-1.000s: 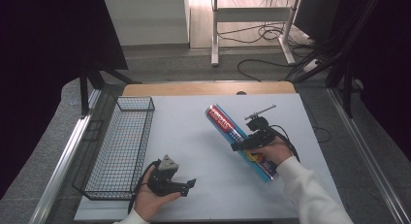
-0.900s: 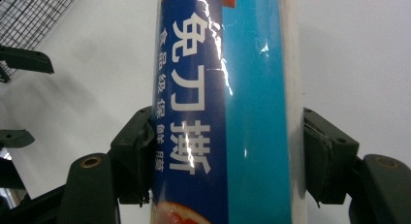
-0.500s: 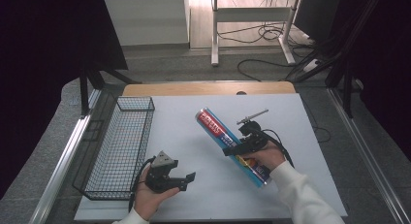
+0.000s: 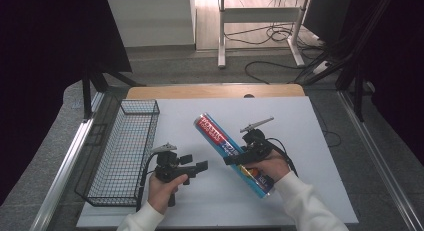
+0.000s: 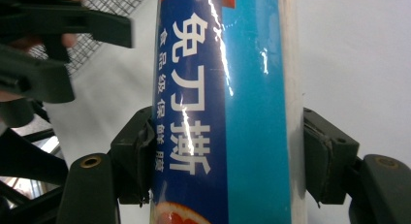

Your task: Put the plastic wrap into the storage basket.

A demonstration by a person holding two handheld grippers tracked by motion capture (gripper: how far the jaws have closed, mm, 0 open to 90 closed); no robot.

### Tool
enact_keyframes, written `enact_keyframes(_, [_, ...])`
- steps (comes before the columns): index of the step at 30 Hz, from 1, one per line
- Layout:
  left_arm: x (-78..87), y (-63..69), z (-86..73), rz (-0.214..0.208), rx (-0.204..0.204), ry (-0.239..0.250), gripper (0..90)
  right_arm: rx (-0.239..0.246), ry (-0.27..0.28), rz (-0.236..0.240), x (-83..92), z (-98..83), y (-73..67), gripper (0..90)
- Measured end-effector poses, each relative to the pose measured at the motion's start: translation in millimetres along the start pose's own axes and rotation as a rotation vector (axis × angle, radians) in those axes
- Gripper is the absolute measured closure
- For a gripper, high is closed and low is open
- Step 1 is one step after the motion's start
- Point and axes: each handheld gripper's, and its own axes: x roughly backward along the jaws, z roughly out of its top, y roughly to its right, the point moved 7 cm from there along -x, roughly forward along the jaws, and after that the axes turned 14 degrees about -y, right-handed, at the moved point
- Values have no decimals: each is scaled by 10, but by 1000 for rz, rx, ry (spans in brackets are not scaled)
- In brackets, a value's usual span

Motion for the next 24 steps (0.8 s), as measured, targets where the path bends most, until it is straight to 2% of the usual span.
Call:
enact_keyframes(3, [-71, 16, 74, -73, 21, 12, 149, 13, 13, -7, -25, 12, -42, 322])
enact_keyframes(5, [-110, 33, 118, -134, 35, 23, 138, 17, 17, 4, -40, 21, -68, 322])
enact_keyframes(7, [-140, 34, 157, -171, 52, 32, 132, 23, 16, 20, -60, 28, -95, 322])
enact_keyframes(12, [-178, 36, 227, -210, 67, 46, 123, 34, 26, 25, -106, 47, -155, 322])
enact_keyframes(15, [-217, 41, 243, -243, 90, 44, 114, 40, 38, 31, -126, 64, -189, 322])
enact_keyframes(24, [-292, 52, 300, -277, 114, 55, 149, 78, 57, 42, -171, 120, -322, 322])
